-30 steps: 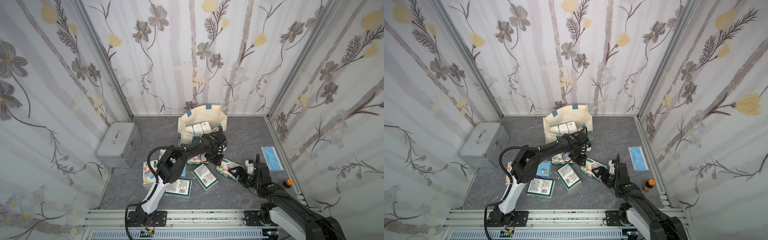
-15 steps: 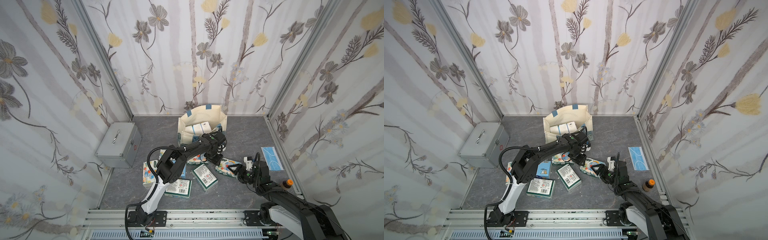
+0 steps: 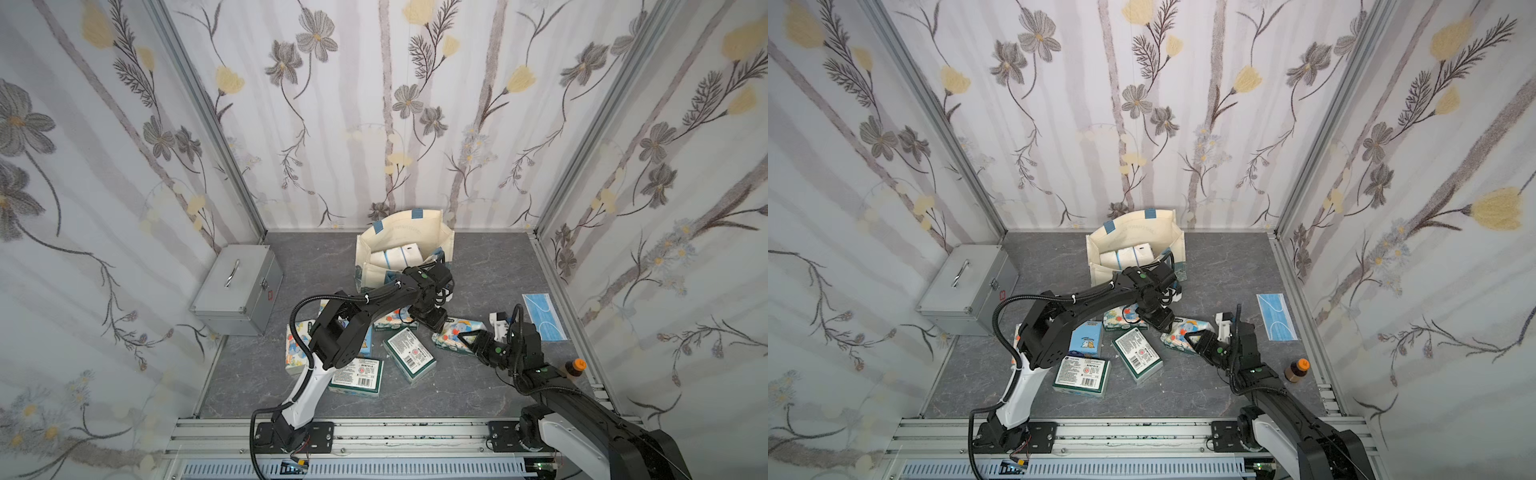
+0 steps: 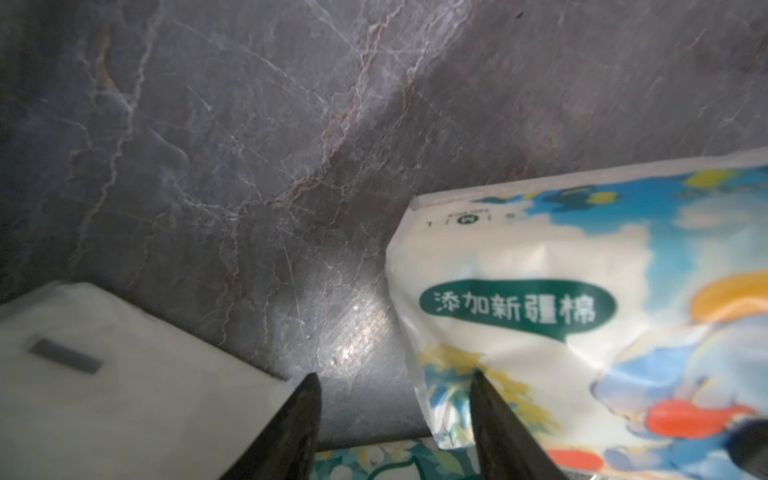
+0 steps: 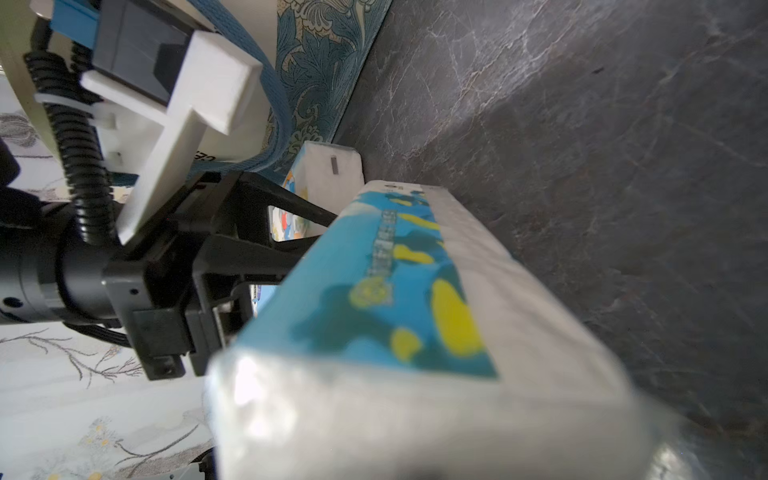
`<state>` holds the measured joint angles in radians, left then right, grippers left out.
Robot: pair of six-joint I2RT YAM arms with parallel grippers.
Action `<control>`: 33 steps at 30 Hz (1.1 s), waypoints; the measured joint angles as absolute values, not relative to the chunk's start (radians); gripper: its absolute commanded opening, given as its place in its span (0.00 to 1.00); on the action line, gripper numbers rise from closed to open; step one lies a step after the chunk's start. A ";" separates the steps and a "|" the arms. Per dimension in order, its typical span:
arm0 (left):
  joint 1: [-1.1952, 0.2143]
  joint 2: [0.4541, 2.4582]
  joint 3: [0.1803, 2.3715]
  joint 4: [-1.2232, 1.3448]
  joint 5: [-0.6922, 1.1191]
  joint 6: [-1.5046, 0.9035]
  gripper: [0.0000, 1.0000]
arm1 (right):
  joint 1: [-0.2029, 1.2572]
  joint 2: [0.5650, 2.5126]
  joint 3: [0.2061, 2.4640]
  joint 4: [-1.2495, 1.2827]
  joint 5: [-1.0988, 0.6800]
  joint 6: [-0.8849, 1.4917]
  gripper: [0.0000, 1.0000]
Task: Put tissues into the canvas bag
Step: Pick up the pack of facial tissues from the center of the board.
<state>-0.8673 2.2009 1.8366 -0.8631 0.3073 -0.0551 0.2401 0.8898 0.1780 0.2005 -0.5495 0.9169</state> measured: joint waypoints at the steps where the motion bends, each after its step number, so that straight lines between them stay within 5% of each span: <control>1: -0.867 2.186 1.827 -0.856 0.308 -0.056 0.75 | 0.240 0.869 0.186 0.167 -0.540 0.904 0.50; 3: -0.867 2.157 1.809 -0.836 0.314 -0.057 0.82 | 0.240 0.830 0.197 0.108 -0.519 0.879 0.50; 5: -0.867 2.123 1.782 -0.807 0.323 -0.061 1.00 | 0.240 0.788 0.206 0.047 -0.496 0.859 0.50; 22: -0.834 1.669 1.400 -0.400 0.362 -0.134 1.00 | 0.236 0.668 0.334 -0.237 -0.386 0.770 0.50; 33: -0.646 1.183 0.959 0.049 -0.020 -0.244 0.98 | 0.237 0.737 0.425 -0.250 -0.393 0.748 0.49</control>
